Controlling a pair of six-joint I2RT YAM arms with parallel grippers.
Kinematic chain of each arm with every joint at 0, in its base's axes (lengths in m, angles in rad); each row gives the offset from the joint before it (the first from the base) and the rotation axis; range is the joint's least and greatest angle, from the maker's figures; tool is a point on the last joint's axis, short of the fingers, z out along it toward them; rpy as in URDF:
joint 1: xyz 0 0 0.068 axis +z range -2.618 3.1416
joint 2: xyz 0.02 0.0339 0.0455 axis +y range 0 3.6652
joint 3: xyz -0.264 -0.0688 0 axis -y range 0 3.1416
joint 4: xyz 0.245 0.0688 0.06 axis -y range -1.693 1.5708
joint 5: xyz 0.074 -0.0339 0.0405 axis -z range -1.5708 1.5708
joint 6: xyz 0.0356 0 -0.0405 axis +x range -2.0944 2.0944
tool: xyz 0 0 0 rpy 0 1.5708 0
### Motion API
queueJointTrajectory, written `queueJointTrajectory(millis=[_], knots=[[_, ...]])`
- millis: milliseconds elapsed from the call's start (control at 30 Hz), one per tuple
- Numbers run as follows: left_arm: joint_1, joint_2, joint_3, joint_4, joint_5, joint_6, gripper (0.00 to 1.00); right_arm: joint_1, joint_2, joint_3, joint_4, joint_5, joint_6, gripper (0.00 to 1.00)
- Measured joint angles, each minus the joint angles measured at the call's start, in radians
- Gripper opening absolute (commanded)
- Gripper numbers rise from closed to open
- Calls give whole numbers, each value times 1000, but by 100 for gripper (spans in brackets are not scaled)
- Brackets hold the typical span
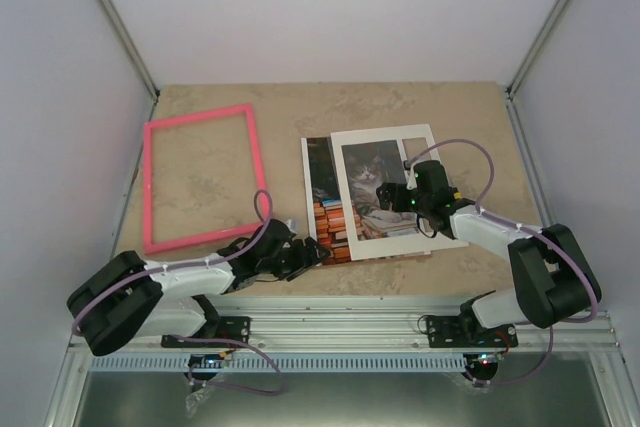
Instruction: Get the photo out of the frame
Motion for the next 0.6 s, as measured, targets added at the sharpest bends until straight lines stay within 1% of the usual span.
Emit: queueJointTrajectory(millis=[600], knots=[[-2,13,0,49,1,-26,72,0,4,0,0,-3,0,98]])
